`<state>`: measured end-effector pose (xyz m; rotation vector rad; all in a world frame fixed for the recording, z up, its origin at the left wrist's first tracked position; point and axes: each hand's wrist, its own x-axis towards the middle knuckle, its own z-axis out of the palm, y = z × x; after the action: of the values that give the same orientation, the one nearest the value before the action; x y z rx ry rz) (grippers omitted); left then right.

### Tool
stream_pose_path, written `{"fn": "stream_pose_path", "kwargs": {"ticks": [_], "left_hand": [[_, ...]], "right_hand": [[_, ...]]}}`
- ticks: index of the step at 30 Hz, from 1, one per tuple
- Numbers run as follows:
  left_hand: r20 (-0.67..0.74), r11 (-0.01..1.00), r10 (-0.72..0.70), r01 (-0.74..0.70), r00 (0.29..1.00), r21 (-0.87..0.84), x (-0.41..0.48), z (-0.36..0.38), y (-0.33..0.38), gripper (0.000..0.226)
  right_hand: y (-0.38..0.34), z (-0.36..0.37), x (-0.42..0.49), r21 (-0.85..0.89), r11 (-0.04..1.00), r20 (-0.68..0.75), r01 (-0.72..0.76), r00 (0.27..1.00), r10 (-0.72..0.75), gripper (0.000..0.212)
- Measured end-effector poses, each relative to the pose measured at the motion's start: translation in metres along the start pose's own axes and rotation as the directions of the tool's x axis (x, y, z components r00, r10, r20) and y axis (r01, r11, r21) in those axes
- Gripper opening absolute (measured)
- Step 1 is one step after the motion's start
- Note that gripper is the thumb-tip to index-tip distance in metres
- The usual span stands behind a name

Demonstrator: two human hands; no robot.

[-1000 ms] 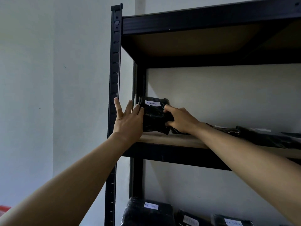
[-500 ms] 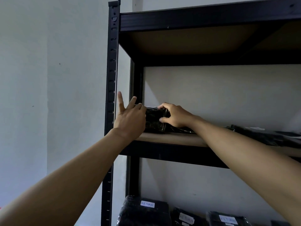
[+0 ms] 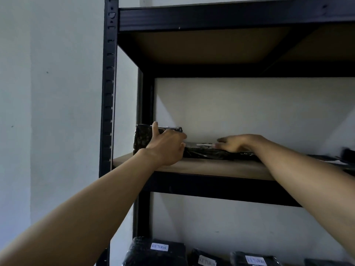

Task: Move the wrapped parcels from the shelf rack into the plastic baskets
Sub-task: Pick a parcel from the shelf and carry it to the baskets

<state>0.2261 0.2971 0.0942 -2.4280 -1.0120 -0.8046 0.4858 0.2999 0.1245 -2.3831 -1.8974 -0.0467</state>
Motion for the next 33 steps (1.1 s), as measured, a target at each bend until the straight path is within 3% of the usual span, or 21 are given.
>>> {"fn": "stream_pose_path", "kwargs": {"ticks": [6,11,16,21,25,33], "left_hand": [[0.175,0.983,0.042,-0.072,0.984,0.171,0.017,0.011,0.024,0.034],[0.291,0.98,0.005,-0.062,0.957,0.186,0.018,0.019,0.027,0.037],[0.26,0.993,0.024,-0.054,0.965,0.109,0.015,0.015,0.021,0.035],[0.171,0.997,0.012,0.001,0.985,-0.076,0.007,0.017,0.007,0.041],[0.14,0.988,0.032,-0.01,0.99,-0.154,0.007,0.017,-0.004,0.038],[0.172,0.959,0.067,-0.016,0.983,-0.284,0.015,0.016,-0.011,0.04]], "right_hand": [[-0.009,-0.006,-0.014,0.137,0.986,-0.012,0.099,0.995,-0.098,0.065],[0.001,0.008,-0.028,0.168,0.979,-0.217,0.118,0.973,-0.08,0.094],[0.003,0.011,-0.029,0.157,0.978,-0.247,0.14,0.964,-0.099,0.095],[0.001,0.009,-0.029,0.153,0.975,-0.232,0.161,0.965,-0.123,0.092],[0.001,0.006,-0.024,0.123,0.984,-0.157,0.126,0.982,-0.106,0.07],[-0.002,0.0,-0.027,0.119,0.982,-0.123,0.149,0.983,-0.134,0.066]]}}
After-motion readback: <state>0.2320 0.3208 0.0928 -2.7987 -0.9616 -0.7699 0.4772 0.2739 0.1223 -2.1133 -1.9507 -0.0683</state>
